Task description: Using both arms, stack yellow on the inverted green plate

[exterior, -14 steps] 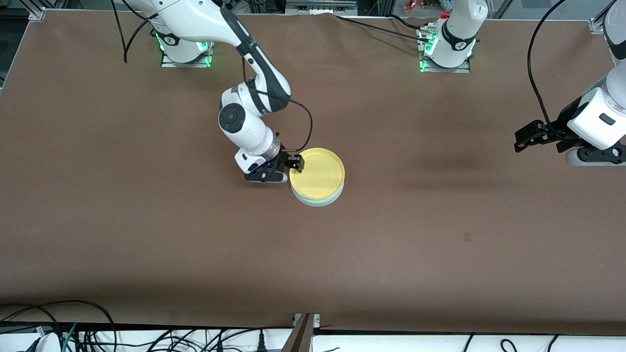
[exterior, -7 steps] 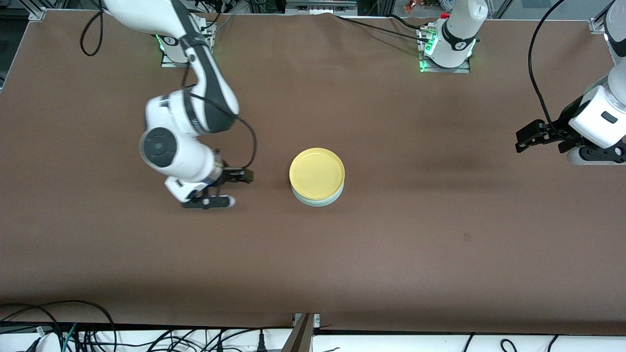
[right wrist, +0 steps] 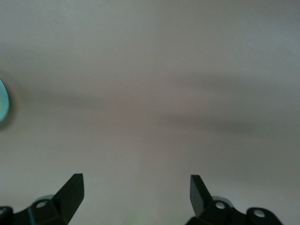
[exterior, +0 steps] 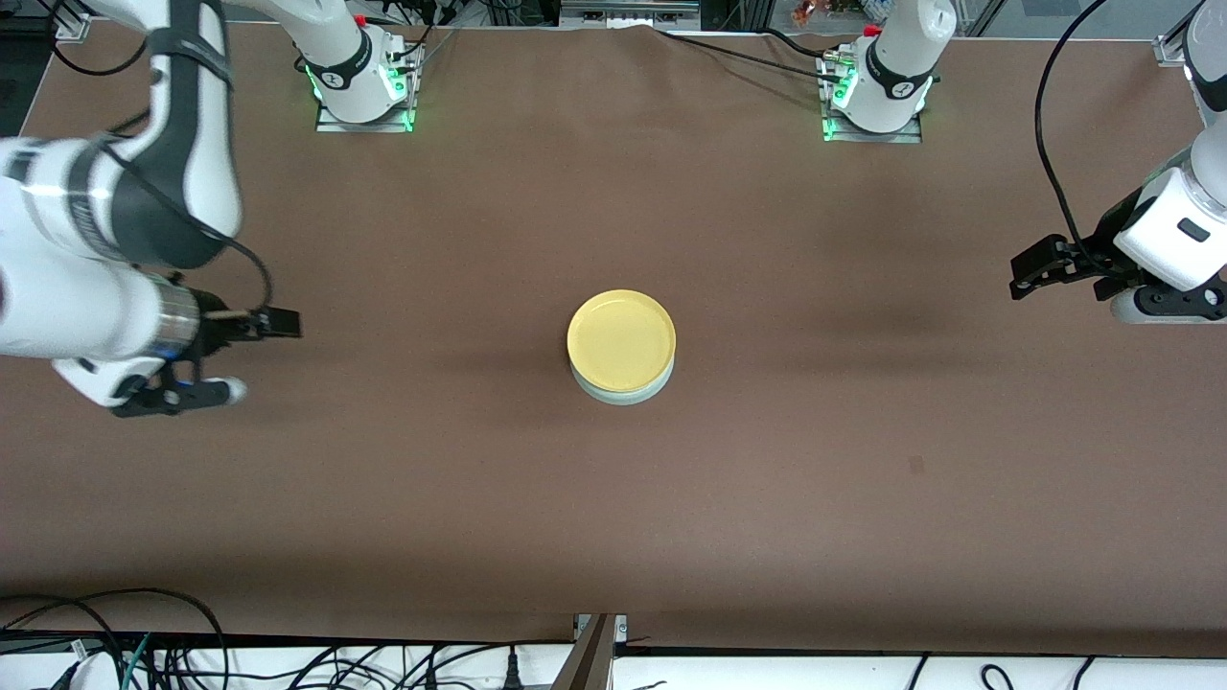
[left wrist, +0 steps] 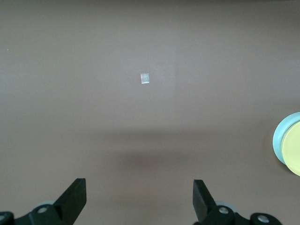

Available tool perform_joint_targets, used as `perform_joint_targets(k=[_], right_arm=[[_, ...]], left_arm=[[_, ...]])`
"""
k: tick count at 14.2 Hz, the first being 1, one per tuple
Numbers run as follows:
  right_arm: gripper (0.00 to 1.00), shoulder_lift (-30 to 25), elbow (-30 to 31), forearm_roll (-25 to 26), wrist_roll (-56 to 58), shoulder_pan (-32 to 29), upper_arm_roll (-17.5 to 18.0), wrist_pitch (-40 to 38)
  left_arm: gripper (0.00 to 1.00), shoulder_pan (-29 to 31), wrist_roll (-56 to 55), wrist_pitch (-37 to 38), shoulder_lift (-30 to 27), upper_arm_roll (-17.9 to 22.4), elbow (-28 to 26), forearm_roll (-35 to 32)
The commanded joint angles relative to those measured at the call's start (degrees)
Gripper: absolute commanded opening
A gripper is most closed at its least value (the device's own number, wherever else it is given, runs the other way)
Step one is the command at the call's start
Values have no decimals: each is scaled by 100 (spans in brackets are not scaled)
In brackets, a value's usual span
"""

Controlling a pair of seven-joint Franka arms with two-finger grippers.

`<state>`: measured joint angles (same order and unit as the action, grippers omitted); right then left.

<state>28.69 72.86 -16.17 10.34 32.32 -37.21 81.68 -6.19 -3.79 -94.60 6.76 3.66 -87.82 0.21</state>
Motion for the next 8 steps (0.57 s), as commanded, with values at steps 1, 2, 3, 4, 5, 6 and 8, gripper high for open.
perform_joint_targets(k=[1, 2, 3, 4, 5, 6, 8], right_arm=[[100, -713, 157, 621, -6, -539, 938, -301], [100, -959, 219, 972, 3, -1152, 1623, -354], [100, -1144, 237, 1288, -6, -1680, 2204, -346], [100, -1329, 324, 1474, -6, -2016, 2566, -285], [100, -1539, 499, 1485, 12, -2228, 2744, -258], [100, -1794, 710, 1468, 29, -2413, 2815, -258], [100, -2207, 1036, 1424, 64, -2590, 2903, 189]], left_arm=[[100, -14, 72, 21, 89, 3, 160, -126], [100, -14, 63, 30, 89, 3, 160, -135], [100, -14, 63, 30, 89, 3, 160, -135], [100, -14, 63, 30, 89, 3, 160, -135], [100, -23, 72, 30, 89, 3, 160, -135], [100, -23, 72, 30, 89, 3, 160, -135], [100, 3, 194, 30, 89, 3, 169, -153]])
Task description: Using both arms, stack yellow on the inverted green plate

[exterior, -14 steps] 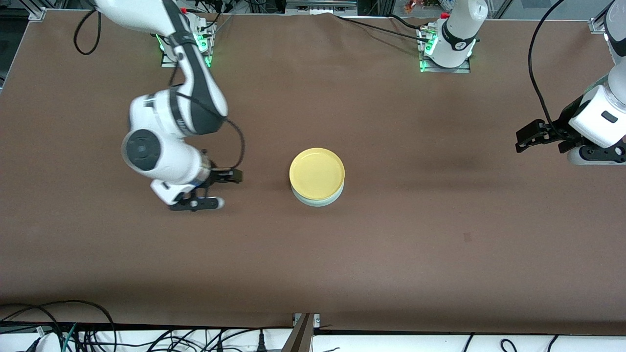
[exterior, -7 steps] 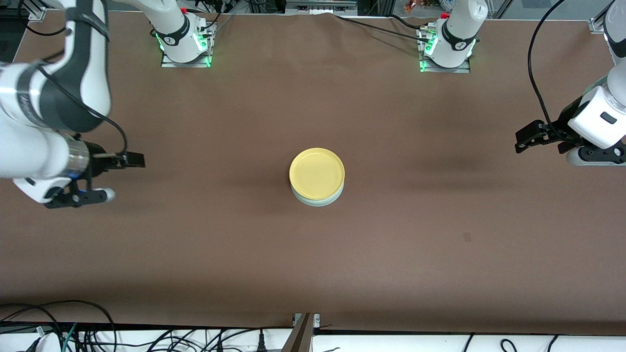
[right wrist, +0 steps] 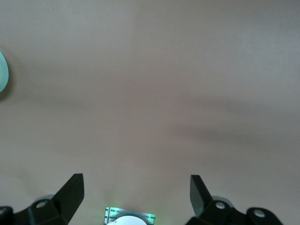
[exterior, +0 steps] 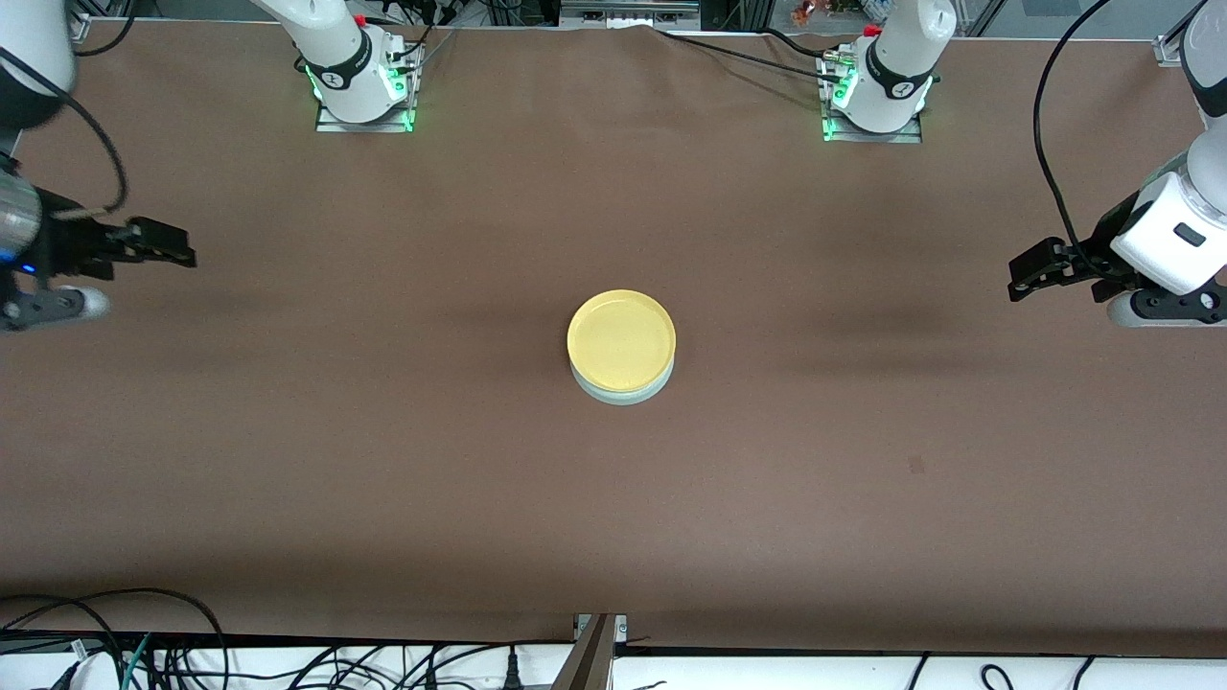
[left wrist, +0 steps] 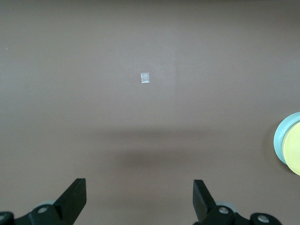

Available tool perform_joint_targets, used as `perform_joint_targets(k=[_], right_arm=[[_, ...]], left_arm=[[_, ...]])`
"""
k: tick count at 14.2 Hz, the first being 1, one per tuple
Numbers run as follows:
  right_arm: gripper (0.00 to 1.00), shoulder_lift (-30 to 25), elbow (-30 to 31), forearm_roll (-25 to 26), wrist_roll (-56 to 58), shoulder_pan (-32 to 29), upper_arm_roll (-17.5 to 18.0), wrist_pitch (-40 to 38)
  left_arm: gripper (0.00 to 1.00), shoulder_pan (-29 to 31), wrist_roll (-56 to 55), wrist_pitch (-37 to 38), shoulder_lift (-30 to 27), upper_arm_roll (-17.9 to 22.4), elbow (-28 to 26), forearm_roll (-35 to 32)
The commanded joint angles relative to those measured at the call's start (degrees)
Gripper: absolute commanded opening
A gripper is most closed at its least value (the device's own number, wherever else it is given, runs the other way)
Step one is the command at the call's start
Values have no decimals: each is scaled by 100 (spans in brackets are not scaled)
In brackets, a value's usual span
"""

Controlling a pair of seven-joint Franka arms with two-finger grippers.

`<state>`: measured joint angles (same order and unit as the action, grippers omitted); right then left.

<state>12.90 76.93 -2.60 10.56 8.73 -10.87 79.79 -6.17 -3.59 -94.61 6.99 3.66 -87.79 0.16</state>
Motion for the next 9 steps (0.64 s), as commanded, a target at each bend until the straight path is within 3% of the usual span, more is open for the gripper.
perform_joint_targets(k=[1, 9], right_arm=[[100, -778, 639, 145, -35, -258, 426, 249], [100, -604, 507, 260, -599, -293, 454, -165]], left_arm=[[100, 11, 235, 30, 65, 3, 166, -139], [100, 46, 236, 109, -14, 11, 166, -139]])
